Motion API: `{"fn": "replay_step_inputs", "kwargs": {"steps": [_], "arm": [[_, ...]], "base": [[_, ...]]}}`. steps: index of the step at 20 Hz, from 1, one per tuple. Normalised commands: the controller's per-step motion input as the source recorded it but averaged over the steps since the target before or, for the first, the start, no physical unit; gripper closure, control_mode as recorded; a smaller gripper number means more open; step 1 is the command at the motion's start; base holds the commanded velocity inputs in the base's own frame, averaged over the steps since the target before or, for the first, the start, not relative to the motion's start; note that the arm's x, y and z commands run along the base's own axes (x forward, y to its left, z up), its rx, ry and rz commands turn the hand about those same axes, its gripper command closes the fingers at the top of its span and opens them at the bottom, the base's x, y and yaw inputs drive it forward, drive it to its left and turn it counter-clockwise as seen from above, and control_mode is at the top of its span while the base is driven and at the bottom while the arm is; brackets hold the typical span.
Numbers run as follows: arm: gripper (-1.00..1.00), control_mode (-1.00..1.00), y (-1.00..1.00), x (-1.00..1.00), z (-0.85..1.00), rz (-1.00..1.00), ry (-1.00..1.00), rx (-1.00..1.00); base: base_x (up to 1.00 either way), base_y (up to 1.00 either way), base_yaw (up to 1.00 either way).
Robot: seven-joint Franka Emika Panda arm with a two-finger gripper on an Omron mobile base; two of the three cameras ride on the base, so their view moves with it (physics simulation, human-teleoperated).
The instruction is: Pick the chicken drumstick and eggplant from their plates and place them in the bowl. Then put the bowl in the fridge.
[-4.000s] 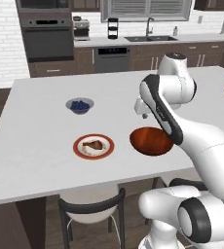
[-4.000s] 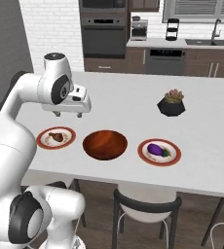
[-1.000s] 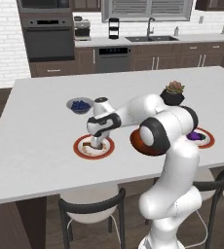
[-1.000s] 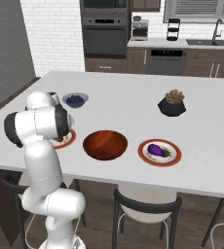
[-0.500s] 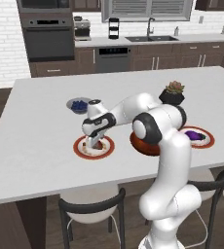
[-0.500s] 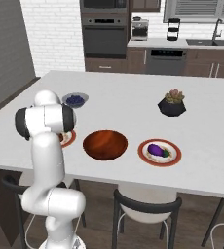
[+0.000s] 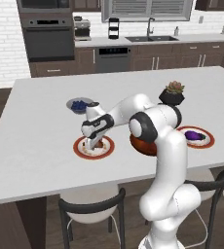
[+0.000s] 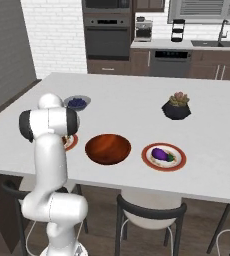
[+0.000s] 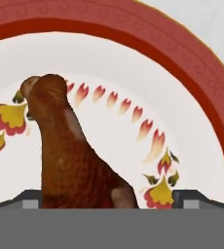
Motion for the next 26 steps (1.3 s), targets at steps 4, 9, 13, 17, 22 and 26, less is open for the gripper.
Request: {"fn": "replay_step_inputs", "kwargs": {"steps": [4,9,13,17,22,26], "arm": [[1.0,-1.0,0.0,0.0,-0.13,0.0,0.0,0.0],[1.0,-1.0,-0.19,-0.16,0.02,0.0,0.0,0.0],[1.0,-1.0,-0.58,-0.67,0.38,0.0,-0.01,0.0],[1.0,-1.0,-0.78,-0.59,0.79,0.0,-0.02,0.04],[1.0,-1.0,-0.95,-0.5,0.92,0.0,0.0,0.09],[1.0,-1.0,-1.0,-0.06,0.72,-0.05,0.0,0.03]], "base": [[0.0,0.0,0.0],[0.0,0.0,0.0],[0.0,0.0,0.0],[0.0,0.0,0.0],[0.0,0.0,0.0],[0.0,0.0,0.0]]}}
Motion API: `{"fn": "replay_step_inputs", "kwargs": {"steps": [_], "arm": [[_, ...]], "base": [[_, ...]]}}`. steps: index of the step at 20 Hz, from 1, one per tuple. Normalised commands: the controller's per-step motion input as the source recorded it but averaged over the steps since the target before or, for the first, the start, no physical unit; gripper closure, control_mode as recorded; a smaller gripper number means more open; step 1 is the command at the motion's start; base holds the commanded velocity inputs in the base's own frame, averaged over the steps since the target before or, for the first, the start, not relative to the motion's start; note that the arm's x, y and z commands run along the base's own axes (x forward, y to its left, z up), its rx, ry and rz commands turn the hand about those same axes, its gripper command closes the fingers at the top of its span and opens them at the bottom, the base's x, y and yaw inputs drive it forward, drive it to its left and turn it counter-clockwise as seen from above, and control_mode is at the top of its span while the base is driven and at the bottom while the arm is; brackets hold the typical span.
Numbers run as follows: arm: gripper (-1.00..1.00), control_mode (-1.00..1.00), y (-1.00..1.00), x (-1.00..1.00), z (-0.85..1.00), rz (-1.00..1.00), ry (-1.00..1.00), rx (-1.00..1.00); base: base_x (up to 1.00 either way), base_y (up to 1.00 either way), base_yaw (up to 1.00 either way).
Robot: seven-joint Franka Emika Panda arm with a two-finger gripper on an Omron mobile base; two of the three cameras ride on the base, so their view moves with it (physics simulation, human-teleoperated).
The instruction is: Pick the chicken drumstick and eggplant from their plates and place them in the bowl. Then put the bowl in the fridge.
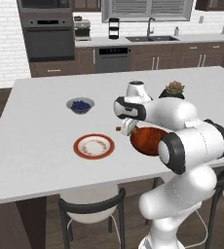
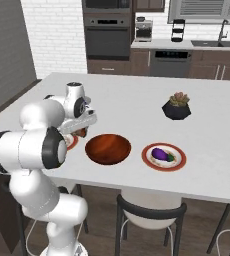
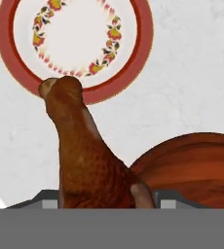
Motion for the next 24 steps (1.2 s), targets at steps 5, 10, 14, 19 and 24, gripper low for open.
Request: {"fn": "replay_step_inputs", "kwargs": {"steps": [5,10,14,19,24], "arm": [[1.0,-1.0,-1.0,0.0,0.39,-0.12,0.01,0.0],[1.0,-1.0,-0.69,0.01,-0.3,-0.09,0.06,-0.01],[1.0,-1.0,-0.01,0.17,-0.52,-0.01,0.01,0.0],[1.0,-1.0,0.0,0.01,-0.59,0.0,0.0,0.0],[1.0,-1.0,-0.13,0.01,-0.39,0.0,0.0,0.0]], "base": [[0.0,0.0,0.0],[0.0,0.0,0.0],[0.0,0.0,0.0],[0.0,0.0,0.0],[0.0,0.0,0.0]]}}
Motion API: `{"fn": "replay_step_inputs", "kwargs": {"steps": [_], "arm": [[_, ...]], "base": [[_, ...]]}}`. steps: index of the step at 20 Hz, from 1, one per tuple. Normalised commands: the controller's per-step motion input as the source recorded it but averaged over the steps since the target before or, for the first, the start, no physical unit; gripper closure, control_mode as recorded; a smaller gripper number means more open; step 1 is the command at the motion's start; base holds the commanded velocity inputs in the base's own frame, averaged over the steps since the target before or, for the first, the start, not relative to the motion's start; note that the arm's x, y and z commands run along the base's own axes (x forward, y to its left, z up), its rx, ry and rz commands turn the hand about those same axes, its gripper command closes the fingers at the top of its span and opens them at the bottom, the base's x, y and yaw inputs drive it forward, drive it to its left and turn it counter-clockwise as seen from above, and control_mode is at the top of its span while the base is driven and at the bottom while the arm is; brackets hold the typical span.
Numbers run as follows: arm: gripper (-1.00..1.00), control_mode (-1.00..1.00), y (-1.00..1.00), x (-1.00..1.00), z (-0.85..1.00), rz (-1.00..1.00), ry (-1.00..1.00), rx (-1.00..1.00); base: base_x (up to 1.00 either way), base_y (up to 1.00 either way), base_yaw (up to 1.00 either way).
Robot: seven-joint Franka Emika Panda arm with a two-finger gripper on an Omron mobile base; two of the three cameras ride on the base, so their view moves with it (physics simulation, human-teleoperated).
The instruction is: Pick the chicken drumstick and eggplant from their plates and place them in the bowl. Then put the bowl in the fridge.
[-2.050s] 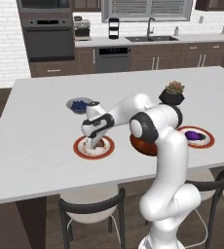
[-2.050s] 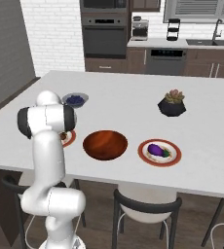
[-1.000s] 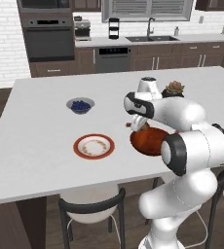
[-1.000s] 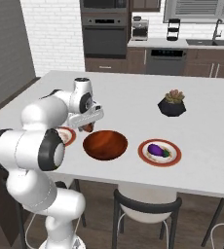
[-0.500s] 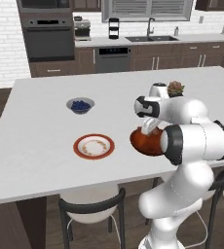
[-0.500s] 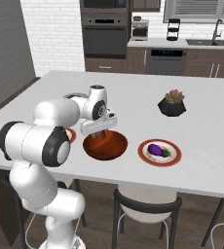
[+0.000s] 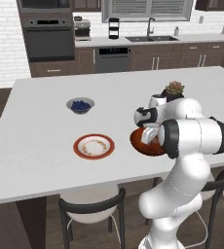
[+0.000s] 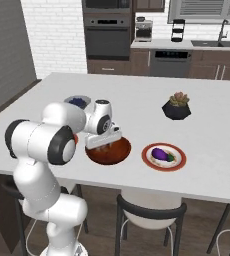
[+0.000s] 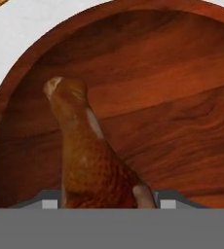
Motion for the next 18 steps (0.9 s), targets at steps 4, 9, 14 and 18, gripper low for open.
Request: {"fn": "replay_step_inputs", "kwargs": {"steps": [4,9,14,18], "arm": [[1.0,-1.0,-0.15,0.0,-0.21,0.0,0.0,0.0],[1.0,-1.0,-0.1,0.06,-0.1,0.0,0.01,0.0],[-1.0,-1.0,0.0,0.07,-0.3,0.0,0.09,0.0],[-1.0,-1.0,0.0,0.1,-0.2,0.0,0.09,0.0]], "base": [[0.0,0.0,0.0],[0.0,0.0,0.0],[0.0,0.0,0.0],[0.0,0.0,0.0]]}}
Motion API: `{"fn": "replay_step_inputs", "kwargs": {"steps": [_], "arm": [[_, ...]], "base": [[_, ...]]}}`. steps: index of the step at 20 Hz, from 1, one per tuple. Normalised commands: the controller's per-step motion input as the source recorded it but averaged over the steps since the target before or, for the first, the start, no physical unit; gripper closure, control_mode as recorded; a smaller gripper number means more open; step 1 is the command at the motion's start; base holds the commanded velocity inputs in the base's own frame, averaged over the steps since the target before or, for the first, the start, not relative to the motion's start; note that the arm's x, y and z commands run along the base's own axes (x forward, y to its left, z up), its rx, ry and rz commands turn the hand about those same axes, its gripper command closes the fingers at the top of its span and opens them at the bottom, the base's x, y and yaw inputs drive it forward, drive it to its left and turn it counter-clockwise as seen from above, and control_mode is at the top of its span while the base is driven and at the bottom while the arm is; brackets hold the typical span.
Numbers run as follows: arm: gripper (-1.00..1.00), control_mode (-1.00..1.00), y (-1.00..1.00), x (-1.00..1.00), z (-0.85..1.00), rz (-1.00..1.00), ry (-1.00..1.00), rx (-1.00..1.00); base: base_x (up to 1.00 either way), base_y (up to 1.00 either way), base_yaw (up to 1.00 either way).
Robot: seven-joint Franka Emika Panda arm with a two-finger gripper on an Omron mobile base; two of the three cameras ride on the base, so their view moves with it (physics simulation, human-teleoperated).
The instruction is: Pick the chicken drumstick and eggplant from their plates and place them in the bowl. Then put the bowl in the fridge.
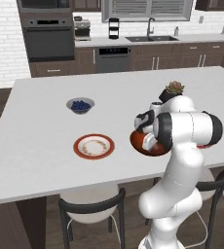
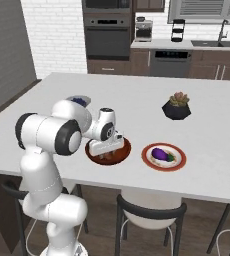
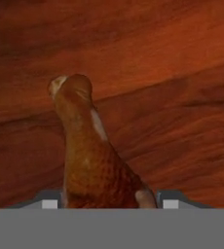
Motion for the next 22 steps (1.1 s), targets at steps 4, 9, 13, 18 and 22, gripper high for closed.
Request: {"fn": "replay_step_inputs", "kwargs": {"steps": [4,9,13,18,22], "arm": [[-1.0,-1.0,-0.16,0.02,0.37,0.0,0.0,0.0],[-1.0,-1.0,-0.32,0.0,0.93,-0.01,0.0,0.0],[-1.0,-1.0,-0.57,-0.13,0.92,-0.01,0.0,0.01],[-1.0,-1.0,-1.0,-0.61,0.74,-0.2,0.0,0.03],[-1.0,-1.0,-1.0,-0.65,0.21,-0.35,-0.04,0.0]], "base": [[0.0,0.0,0.0],[0.0,0.0,0.0],[0.0,0.0,0.0],[0.0,0.0,0.0],[0.0,0.0,0.0]]}}
